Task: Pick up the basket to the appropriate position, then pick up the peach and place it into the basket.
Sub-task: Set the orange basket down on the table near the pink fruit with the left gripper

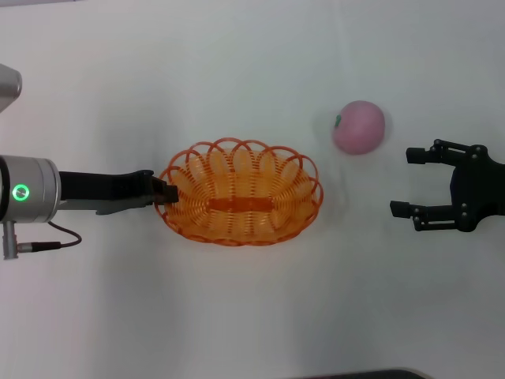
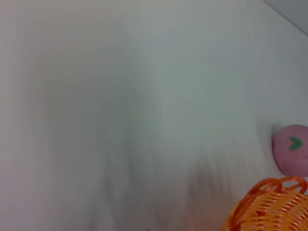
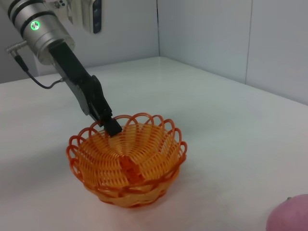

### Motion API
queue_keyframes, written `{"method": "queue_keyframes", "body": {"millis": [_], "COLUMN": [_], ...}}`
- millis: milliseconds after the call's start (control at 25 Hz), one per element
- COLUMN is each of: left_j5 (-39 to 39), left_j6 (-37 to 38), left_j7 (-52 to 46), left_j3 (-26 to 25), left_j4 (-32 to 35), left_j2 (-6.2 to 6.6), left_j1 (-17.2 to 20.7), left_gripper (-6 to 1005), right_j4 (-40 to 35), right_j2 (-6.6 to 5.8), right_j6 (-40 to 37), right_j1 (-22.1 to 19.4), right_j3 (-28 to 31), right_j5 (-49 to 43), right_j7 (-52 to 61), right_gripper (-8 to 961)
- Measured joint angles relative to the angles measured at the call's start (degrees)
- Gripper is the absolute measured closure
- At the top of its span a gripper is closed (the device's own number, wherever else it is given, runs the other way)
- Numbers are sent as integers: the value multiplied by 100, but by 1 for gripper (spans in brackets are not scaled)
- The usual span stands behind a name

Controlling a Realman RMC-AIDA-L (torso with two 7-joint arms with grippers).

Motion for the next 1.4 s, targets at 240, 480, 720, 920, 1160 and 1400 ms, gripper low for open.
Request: {"method": "queue_keyframes", "body": {"millis": [240, 480, 720, 920, 1160, 1400], "left_j5": [11, 15, 18, -3, -18, -26], "left_j6": [-68, -78, -84, -50, -5, 209], "left_j7": [3, 26, 43, 89, 90, 164], "left_j3": [3, 2, -9, -66, -99, -373], "left_j4": [-8, -25, -61, -78, -146, -248], "left_j2": [0, 0, 0, 0, 0, 0], "left_j1": [34, 54, 61, 52, 44, 52], "left_gripper": [944, 943, 935, 916, 851, 736], "right_j4": [0, 0, 0, 0, -6, -9], "right_j2": [0, 0, 0, 0, 0, 0], "right_j6": [0, -1, -1, -1, -1, -1], "right_j1": [0, -3, -17, -33, -41, -42], "right_j3": [0, 0, 0, 0, 0, 0], "right_j5": [0, 0, 0, 0, -1, 0], "right_j7": [0, 0, 0, 0, 0, 0], "right_gripper": [28, 28, 28, 28, 28, 28]}}
